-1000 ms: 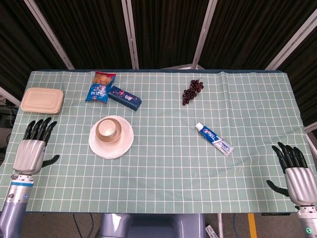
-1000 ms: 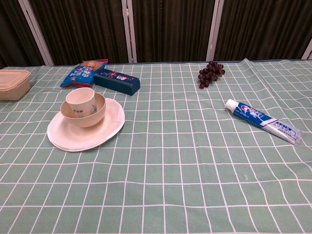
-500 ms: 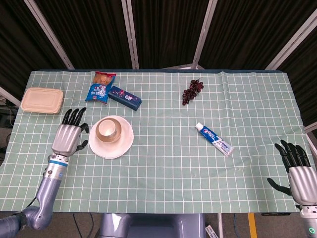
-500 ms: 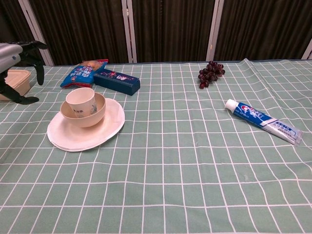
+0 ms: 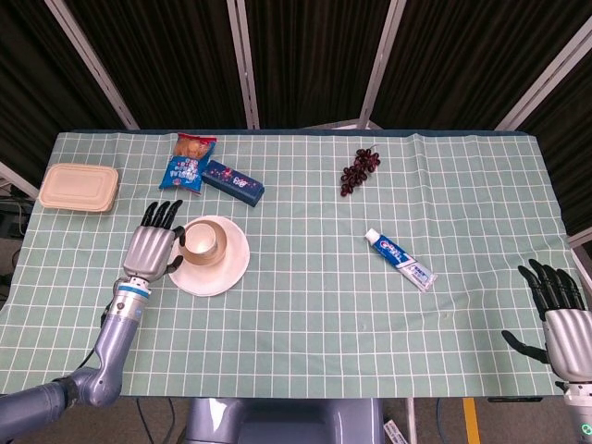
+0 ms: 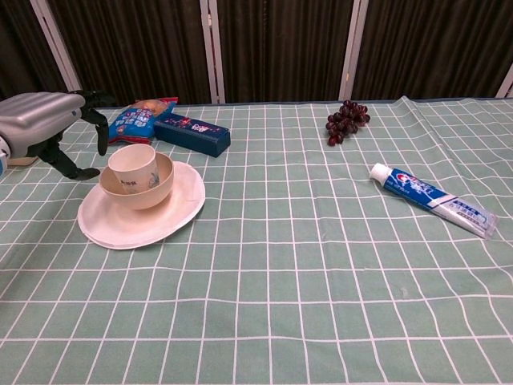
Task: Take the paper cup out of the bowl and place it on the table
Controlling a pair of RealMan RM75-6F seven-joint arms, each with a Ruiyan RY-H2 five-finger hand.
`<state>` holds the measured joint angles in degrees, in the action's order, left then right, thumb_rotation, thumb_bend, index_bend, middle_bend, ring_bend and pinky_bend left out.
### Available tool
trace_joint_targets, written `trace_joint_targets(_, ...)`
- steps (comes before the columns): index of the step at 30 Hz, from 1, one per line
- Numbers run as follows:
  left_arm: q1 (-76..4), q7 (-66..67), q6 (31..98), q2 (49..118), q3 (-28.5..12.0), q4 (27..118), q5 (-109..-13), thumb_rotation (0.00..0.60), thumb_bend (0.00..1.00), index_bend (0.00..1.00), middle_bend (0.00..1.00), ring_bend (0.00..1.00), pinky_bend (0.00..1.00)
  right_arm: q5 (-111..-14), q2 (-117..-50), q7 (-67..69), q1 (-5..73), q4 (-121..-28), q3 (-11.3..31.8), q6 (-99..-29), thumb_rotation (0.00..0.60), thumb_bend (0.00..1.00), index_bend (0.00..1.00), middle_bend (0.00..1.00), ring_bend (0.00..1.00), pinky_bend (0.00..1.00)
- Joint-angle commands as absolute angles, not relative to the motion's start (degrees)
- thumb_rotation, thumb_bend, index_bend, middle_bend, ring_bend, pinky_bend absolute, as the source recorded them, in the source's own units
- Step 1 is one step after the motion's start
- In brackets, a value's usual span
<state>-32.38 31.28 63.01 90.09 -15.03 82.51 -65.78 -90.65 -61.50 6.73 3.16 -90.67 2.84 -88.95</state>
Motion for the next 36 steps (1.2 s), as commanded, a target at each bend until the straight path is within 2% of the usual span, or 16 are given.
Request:
trace_joint_targets(1,-33.5,32.4,62.4,91.2,-14.8,81.2,-64.6,0.600,0.31,0.53,0.00,0.00,0.00,-90.7,-61.4,7.1,3.2,-90.6,2.9,-89.0,0.600,0.06,0.05,0.00,0.00,0.00)
trace_joint_targets(13,-36.8,32.6,60.8,95.1,-14.6,76.7,-61.9,0.600,0.35,0.54,0.00,0.00,0.00,-89.8,-60.9,8.8,3.3,-90.4,3.2,-88.5,0.600,0.06,0.05,0.00,0.00,0.00)
trace_joint_targets(22,-37.6,32.8,61.3,96.3,-13.4,76.0,-61.6,0.600,0.53,0.58,0.00,0.00,0.00,-89.7,-60.6,10.0,3.2,-90.3,3.3,-88.6,0.600,0.06,0.05,0.00,0.00,0.00)
trace_joint_targets(26,-36.8,32.1,62.5,94.4,-12.7,78.4,-62.5,0.600,0.57,0.59,0.00,0.00,0.00,-89.8,-60.4,10.1,3.0,-90.5,3.3,-88.9,0.600,0.06,0.05,0.00,0.00,0.00)
trace_joint_targets(31,-35.1,30.4,65.4,90.3,-11.7,83.1,-65.3,0.600,0.57,0.60,0.00,0.00,0.00,-90.1,-60.5,9.7,3.0,-90.6,3.2,-89.1,0.600,0.06,0.05,0.00,0.00,0.00)
trace_joint_targets(36,-31.5,27.5,69.3,82.0,-9.5,93.5,-69.9,0.600,0.58,0.60,0.00,0.00,0.00,-90.4,-60.6,9.1,2.9,-90.8,3.1,-89.4,0.600,0.06,0.05,0.00,0.00,0.00)
